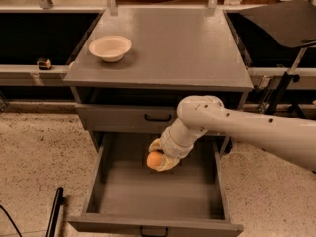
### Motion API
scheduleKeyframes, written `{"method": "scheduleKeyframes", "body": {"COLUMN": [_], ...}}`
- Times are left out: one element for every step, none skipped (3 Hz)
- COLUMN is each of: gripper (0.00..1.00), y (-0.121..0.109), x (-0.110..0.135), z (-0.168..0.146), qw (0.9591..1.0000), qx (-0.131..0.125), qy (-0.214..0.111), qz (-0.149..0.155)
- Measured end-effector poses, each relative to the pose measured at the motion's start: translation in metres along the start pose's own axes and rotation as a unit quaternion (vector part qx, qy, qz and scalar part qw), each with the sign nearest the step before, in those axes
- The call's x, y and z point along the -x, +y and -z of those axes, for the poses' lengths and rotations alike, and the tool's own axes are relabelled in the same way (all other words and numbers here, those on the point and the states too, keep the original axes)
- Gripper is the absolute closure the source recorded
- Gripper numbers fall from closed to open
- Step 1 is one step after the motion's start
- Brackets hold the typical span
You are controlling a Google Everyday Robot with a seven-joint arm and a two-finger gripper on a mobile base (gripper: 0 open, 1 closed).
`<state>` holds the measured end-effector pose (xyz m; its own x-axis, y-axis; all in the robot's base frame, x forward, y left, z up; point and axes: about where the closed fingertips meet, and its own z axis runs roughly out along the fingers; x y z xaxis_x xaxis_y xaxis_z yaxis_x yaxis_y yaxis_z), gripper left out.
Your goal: Place orange into middle drawer
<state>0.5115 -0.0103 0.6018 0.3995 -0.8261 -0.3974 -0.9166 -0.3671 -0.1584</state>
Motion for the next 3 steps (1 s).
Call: {"method": "scheduleKeyframes", "body": {"gripper": [1.0, 1.0, 1.0], "y": [-0.004, -0.009, -0.001], "x": [-0.026, -0.065, -0.077], "z": [-0.012, -0.045, -0.083], "qw": [0.9992, 0.9927, 0.9875], "qx": [-0.004, -0.023, -0.009], "qy": [-0.021, -0.083, -0.116], "qz": [-0.033, -0.084, -0.106]}}
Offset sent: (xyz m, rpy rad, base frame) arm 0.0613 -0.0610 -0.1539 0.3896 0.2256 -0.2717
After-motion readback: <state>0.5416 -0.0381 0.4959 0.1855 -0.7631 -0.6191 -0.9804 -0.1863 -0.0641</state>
